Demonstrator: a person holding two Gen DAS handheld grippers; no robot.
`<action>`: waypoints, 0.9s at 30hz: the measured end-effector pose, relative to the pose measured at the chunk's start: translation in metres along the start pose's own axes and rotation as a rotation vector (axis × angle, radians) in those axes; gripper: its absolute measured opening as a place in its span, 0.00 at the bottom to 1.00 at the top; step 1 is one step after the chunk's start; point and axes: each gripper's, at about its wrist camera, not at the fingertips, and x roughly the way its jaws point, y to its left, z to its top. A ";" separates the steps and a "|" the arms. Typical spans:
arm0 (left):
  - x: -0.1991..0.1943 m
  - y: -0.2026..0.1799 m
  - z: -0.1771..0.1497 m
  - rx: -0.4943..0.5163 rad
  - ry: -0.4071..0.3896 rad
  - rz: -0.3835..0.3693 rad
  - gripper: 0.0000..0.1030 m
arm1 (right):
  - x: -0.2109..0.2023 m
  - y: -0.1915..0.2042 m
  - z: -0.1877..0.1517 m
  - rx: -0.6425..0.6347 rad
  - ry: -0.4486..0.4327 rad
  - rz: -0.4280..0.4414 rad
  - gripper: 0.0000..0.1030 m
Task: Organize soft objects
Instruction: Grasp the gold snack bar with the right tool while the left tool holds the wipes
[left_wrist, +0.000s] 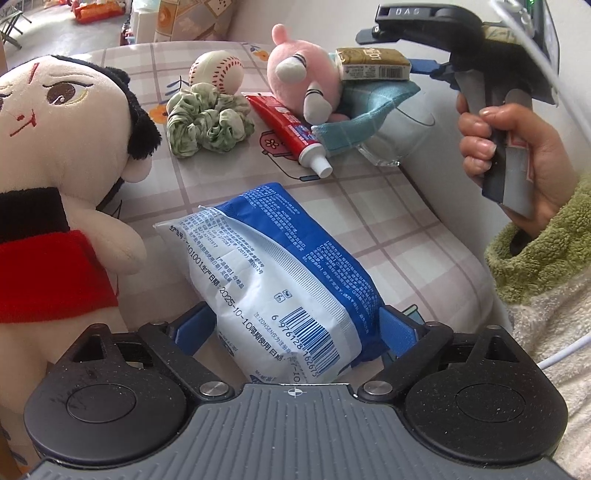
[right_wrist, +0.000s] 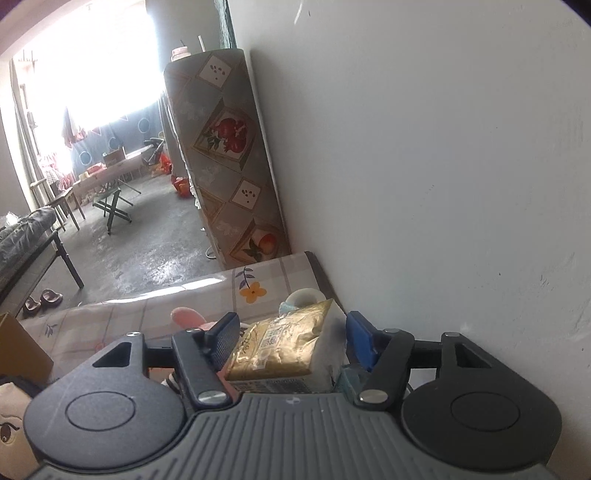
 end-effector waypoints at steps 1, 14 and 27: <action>0.000 0.000 0.000 -0.001 -0.002 -0.001 0.91 | -0.001 0.000 -0.002 -0.005 0.005 -0.003 0.59; -0.002 0.002 0.000 -0.003 -0.006 -0.008 0.91 | -0.003 0.004 -0.006 -0.084 -0.001 -0.035 0.52; -0.004 0.001 -0.002 -0.003 -0.027 -0.009 0.90 | -0.054 0.017 -0.017 -0.208 -0.149 -0.060 0.34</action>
